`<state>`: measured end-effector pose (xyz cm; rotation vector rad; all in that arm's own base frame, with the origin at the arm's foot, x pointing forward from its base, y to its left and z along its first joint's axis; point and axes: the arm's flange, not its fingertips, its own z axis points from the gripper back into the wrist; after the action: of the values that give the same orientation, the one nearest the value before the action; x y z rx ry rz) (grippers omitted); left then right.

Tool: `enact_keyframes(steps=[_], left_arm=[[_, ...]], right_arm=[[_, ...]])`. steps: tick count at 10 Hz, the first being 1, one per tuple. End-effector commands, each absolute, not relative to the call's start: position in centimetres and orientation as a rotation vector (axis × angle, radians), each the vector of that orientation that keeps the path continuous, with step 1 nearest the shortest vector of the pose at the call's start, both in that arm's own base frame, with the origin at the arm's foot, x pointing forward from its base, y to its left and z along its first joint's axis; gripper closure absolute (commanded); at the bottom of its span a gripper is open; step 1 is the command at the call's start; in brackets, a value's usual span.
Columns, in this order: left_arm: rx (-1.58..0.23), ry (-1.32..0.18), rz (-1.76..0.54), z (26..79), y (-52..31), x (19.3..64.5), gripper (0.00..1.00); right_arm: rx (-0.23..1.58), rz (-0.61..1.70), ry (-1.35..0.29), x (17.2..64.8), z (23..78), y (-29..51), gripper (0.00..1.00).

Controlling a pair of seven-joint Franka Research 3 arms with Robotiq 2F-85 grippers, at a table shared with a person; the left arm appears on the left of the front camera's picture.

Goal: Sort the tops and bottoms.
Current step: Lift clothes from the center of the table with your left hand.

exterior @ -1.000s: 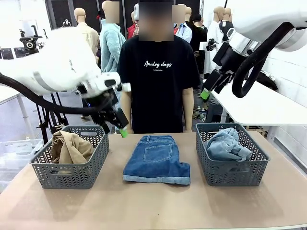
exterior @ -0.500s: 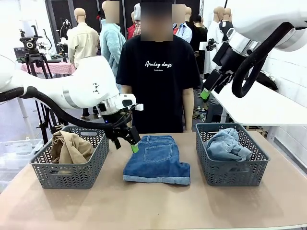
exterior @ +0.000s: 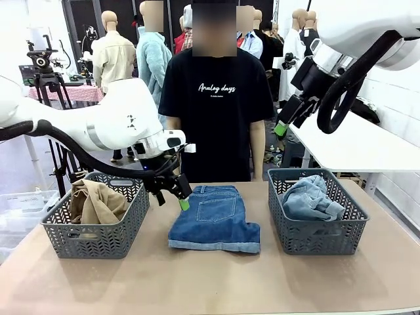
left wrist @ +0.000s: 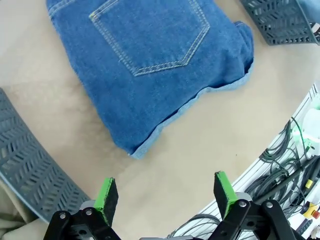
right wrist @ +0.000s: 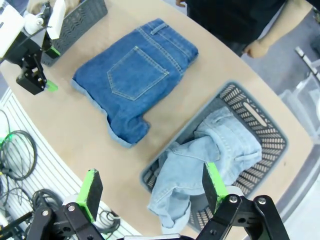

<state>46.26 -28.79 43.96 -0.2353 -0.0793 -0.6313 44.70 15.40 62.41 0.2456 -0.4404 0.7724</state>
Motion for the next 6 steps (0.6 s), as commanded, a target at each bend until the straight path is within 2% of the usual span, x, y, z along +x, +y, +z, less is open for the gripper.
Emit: enact_keyframes(steps=[1, 6], left_arm=[[-0.265, -0.094, -0.671, 43.2, -32.1, 48.7, 0.00], [-0.253, -0.102, -0.623, 38.6, -36.6, 51.9, 0.00]], right_arm=[[0.242, 0.772, -0.443, 44.8, 62.3, 15.5, 0.00], [0.242, 0.772, -0.443, 44.8, 62.3, 15.5, 0.00]])
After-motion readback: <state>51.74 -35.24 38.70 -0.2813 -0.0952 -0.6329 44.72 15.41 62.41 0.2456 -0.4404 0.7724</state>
